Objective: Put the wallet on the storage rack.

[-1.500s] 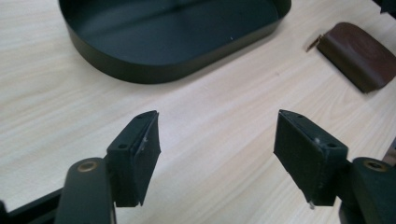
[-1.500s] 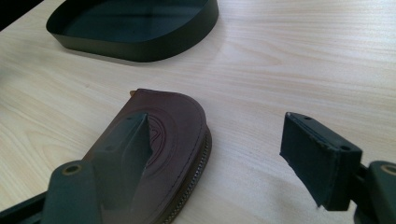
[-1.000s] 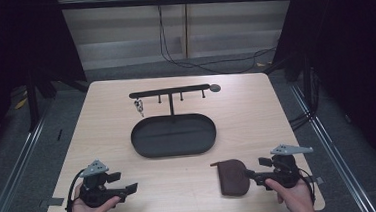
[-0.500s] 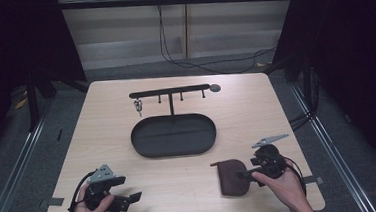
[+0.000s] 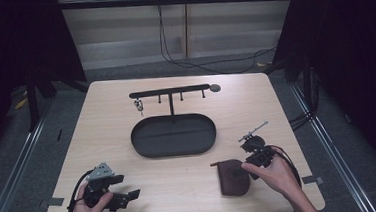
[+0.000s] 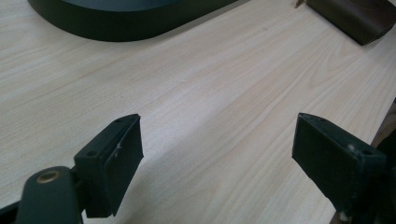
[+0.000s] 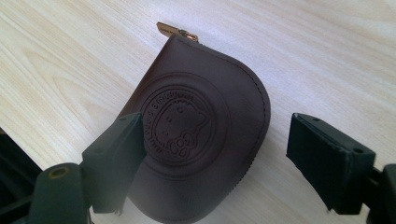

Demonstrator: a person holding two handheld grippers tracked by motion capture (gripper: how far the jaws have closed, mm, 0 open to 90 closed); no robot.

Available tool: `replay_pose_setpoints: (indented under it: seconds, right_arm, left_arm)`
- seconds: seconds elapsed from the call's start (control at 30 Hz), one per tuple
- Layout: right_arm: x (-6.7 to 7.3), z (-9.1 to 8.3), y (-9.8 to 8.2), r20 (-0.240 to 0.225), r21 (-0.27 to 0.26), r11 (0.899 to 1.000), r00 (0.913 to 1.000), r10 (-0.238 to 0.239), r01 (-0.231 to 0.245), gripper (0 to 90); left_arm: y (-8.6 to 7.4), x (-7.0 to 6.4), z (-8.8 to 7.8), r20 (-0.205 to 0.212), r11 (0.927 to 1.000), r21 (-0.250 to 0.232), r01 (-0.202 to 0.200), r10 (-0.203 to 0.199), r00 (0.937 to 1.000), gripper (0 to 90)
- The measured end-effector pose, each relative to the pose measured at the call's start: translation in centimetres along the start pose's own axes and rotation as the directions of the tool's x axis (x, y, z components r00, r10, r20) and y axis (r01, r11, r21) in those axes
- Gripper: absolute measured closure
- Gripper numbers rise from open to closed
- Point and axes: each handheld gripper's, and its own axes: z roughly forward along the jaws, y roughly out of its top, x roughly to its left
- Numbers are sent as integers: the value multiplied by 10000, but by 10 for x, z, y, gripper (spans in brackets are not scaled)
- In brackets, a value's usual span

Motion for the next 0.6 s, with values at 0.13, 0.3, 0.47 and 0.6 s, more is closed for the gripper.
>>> replay_pose_setpoints:
  seconds: [0.13, 0.3, 0.47, 0.6]
  right_arm:
    - [1, 7, 7, 78, 444, 9990, 10000, -30, 27, 186]
    - [5, 13, 13, 194, 795, 9967, 9996, -203, 187, 186]
    - [9, 22, 18, 537, 1132, 9933, 9981, -312, 250, 177]
    - [11, 26, 21, 673, 1353, 9907, 9974, -264, 171, 161]
  left_arm:
    - [0, 0, 0, 36, 10000, 35, 12, -13, 10000, 162]
    - [0, 0, -1, 36, 10000, 36, 21, -21, 10000, 163]
    - [0, 0, -1, 111, 10000, 16, 77, -77, 9999, 163]
    - [0, 1, -2, 130, 9999, 17, 125, -125, 9998, 163]
